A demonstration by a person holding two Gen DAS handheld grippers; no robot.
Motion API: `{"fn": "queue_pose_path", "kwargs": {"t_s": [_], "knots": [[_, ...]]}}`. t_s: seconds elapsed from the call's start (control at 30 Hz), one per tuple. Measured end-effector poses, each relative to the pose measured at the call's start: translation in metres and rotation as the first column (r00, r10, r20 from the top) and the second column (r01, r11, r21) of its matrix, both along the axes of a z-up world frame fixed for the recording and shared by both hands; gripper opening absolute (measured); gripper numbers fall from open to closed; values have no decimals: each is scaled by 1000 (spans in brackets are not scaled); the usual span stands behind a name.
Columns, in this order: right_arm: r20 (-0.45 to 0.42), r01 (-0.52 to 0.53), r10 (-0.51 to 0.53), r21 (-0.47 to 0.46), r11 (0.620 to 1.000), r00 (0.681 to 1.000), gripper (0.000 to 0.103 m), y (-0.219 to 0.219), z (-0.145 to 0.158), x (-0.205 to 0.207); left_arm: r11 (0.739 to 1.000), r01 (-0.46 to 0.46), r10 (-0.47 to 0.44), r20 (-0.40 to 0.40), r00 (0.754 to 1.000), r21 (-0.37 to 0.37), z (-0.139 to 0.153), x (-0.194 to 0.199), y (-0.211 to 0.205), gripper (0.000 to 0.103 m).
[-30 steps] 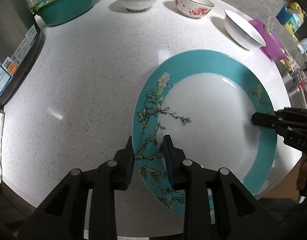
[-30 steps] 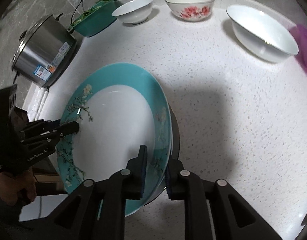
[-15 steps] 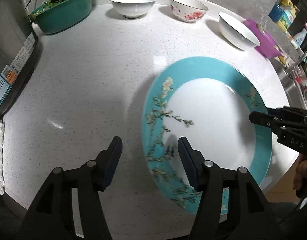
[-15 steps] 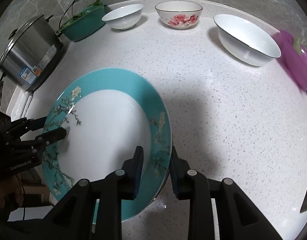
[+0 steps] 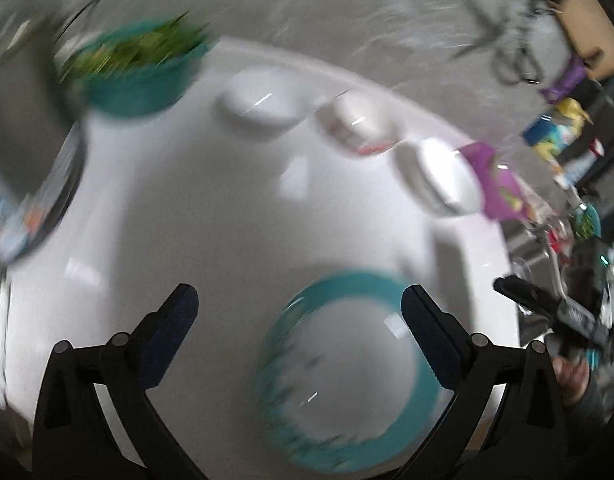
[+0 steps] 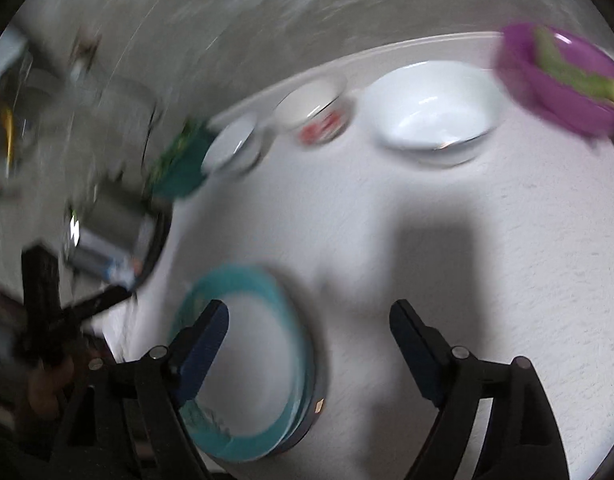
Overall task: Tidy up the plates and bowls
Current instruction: 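Move both grippers to the large white bowl by the wall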
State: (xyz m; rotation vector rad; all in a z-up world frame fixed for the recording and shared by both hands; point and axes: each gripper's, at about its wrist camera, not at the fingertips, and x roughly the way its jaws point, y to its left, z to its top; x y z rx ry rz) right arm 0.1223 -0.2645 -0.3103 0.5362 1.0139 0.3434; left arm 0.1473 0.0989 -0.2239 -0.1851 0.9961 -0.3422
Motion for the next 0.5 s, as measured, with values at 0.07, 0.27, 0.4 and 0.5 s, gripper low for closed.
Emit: {"fn": "queue_pose_path", "kwargs": {"t_s": [0.07, 0.27, 0.4, 0.5], "knots": [[7, 71, -71, 22, 997, 997, 85, -33, 10, 14, 997, 74, -74, 41, 996, -13, 16, 20, -31, 103], [1, 191, -191, -48, 980, 982, 85, -97, 21, 59, 972, 231, -231, -16, 973, 48, 14, 101, -146, 103], [-53, 208, -214, -99, 973, 975, 83, -111, 3, 84, 960, 237, -222, -110, 969, 151, -14, 159, -200, 102], [-97, 205, -214, -95, 974, 972, 77, -114, -15, 99, 949, 243, -222, -125, 967, 200, -29, 189, -226, 102]]}}
